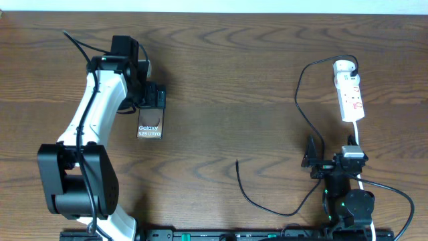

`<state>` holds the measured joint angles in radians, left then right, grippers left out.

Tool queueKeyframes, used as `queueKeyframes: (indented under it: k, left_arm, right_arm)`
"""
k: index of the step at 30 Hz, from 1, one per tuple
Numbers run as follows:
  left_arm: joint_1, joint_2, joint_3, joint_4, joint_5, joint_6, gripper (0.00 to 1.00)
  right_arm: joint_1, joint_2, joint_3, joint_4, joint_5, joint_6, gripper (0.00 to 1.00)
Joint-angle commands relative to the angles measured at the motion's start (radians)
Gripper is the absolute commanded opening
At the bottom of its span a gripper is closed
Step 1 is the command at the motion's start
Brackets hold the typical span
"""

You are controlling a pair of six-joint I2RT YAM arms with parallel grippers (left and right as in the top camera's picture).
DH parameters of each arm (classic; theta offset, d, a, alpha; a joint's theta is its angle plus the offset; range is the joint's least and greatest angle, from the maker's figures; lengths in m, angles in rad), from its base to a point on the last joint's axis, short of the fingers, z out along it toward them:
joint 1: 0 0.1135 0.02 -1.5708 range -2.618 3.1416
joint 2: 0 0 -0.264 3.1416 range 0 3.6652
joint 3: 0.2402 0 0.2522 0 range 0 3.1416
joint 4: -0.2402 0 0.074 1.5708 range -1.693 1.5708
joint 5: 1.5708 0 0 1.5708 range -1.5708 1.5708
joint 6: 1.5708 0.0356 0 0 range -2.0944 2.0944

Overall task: Plug charger to phone and switch on socket
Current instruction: 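Move the left gripper over the Galaxy phone and lower toward it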

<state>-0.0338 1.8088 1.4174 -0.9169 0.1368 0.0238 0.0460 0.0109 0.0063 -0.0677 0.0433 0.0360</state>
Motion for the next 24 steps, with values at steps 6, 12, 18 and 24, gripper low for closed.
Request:
queueKeyframes:
  k: [6,12,18,24]
  left_arm:
    - [0.005,0.007,-0.09,0.153,-0.02,0.01,0.98]
    - [0.004,0.029,-0.091,0.14,-0.055,0.01,0.98]
    - [0.004,0.039,-0.091,0.105,-0.055,0.008,0.98]
    - [0.004,0.068,-0.091,0.103,-0.043,0.006,0.98]
  right_arm:
    - [0.007,-0.005,-0.001,-0.004,-0.001,-0.015,0.99]
    - [0.007,-0.005,-0.001,-0.004,-0.001,-0.015,0.99]
    - [0.007,-0.005,-0.001,-0.004,-0.001,-0.015,0.99]
    - [0.007,-0.005,-0.001,-0.004,-0.001,-0.015,0.99]
